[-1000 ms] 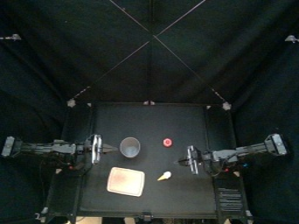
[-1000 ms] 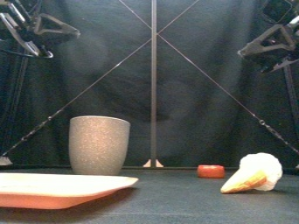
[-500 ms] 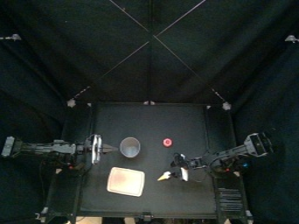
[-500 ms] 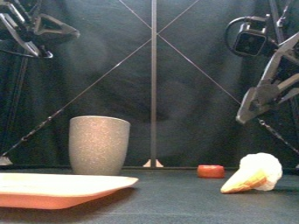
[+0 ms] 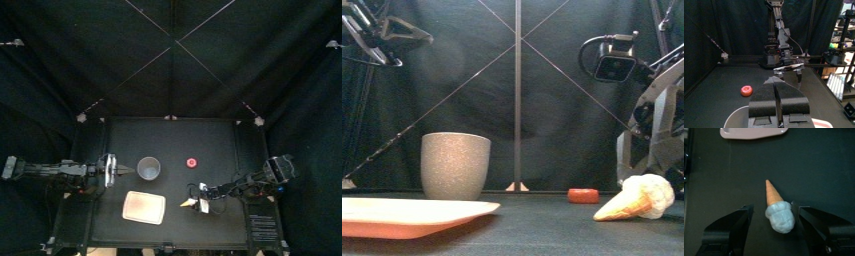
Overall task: Pick the ice cream then place it in the grey bowl
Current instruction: Pick the ice cream
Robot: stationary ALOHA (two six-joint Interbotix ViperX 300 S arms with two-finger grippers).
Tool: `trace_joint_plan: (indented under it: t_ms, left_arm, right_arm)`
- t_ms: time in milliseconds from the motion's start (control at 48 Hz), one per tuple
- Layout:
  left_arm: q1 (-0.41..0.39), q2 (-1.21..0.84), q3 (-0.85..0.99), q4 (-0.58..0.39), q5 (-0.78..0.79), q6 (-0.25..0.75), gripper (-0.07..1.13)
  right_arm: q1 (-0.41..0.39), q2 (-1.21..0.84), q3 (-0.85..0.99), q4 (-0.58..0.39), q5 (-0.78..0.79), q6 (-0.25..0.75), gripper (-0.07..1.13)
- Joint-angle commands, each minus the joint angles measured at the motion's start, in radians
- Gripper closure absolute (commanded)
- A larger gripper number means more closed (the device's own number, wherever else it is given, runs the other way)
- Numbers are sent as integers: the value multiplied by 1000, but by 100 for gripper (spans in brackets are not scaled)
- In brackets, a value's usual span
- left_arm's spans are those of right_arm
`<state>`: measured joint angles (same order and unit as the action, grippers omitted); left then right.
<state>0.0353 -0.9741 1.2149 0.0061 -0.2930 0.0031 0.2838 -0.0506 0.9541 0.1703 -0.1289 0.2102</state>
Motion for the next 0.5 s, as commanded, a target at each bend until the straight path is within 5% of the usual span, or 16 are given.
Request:
trace_joint_plan:
  t_ms: [21, 312, 500]
  left_arm:
    - [-2, 2, -12, 3, -5, 2, 108]
    - [-2, 0, -12, 2, -5, 2, 108]
    - [-2, 2, -12, 3, -3, 2, 108]
  right_arm:
    - [3, 17, -34, 6, 14, 2, 11]
    - [11, 48, -51, 8, 43, 2, 15]
    - [8, 49, -55, 5, 60, 0, 39]
